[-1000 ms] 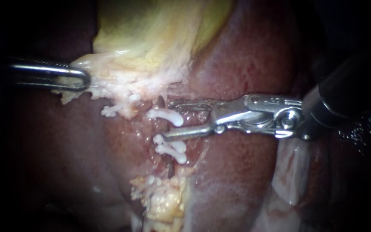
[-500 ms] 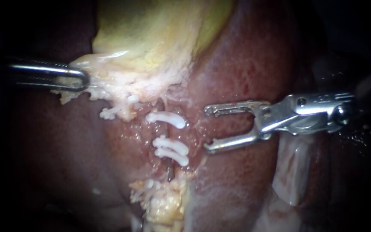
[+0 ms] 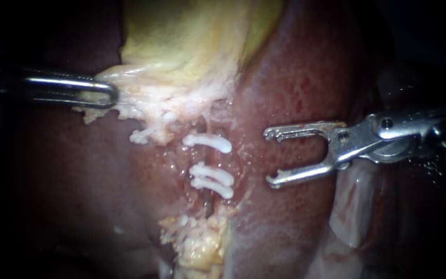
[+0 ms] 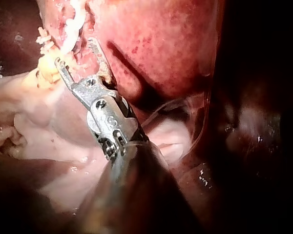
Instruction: Going back third clip right tube
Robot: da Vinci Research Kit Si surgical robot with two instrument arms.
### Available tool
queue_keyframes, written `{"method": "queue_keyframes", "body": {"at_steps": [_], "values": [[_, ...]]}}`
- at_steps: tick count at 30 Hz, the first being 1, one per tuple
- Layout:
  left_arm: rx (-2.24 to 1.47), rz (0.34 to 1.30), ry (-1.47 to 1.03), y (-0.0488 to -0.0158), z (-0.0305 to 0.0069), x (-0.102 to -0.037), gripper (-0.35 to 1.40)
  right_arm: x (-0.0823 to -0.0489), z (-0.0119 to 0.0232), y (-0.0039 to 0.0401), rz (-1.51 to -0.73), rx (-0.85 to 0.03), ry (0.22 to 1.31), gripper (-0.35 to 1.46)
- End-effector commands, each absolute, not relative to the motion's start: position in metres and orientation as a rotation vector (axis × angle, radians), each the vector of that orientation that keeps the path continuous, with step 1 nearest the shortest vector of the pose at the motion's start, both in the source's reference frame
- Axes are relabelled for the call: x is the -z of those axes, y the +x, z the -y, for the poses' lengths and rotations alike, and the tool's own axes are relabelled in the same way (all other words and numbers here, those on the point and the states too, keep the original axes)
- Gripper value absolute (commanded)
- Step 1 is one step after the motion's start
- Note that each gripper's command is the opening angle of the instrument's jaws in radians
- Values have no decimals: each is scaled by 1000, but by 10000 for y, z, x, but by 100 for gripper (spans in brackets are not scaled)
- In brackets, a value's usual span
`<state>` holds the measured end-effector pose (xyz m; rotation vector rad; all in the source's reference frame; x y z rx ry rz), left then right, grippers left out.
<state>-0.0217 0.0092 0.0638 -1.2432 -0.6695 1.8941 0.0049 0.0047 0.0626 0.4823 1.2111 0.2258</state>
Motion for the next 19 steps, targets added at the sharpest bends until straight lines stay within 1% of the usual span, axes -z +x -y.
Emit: {"method": "queue_keyframes", "body": {"at_steps": [1, 8, 19], "values": [[-1897, 668, -1242, -220, -93, -641, -35, -626, -47, 48, -1211, -226, 483, 50], [-1901, 674, -1247, -230, -93, -656, -35, -626, -47, 48, -1211, -226, 483, 50], [-1902, 680, -1248, -231, -93, -656, -35, -625, -48, 48, -1211, -226, 483, 50]]}}
